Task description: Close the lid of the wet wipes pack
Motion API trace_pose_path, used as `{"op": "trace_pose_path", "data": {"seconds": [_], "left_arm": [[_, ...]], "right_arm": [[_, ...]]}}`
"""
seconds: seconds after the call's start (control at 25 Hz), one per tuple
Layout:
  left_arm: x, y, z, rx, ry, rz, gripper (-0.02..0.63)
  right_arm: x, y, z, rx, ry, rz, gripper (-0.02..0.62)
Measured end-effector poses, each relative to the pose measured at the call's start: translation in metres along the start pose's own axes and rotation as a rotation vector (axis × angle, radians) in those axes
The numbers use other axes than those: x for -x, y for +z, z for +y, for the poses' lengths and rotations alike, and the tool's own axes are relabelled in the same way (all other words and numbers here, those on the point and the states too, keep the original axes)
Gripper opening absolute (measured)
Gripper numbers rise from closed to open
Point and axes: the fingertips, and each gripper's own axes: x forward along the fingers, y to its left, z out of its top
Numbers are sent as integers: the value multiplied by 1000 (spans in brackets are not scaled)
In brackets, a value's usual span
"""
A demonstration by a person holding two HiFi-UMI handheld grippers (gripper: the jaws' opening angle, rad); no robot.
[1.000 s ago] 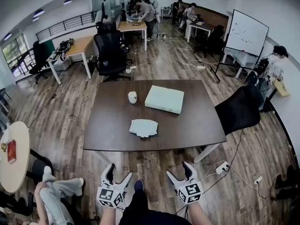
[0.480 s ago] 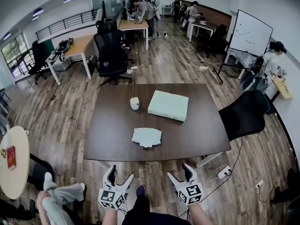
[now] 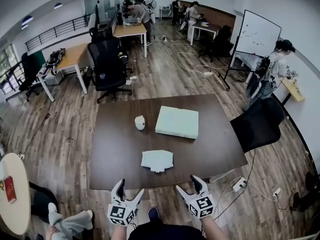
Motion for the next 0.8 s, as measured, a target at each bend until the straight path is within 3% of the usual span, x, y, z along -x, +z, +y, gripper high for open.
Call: {"op": "trace_pose_path", "data": {"seconds": [0.36, 0.8], "left_arm": [[-37, 16, 35, -11, -66, 1, 387], [-76, 7, 48, -1, -36, 22, 387]], "right_arm": [[-41, 14, 1, 31, -11, 13, 344], [-82, 5, -15, 64, 109, 49, 344]]}}
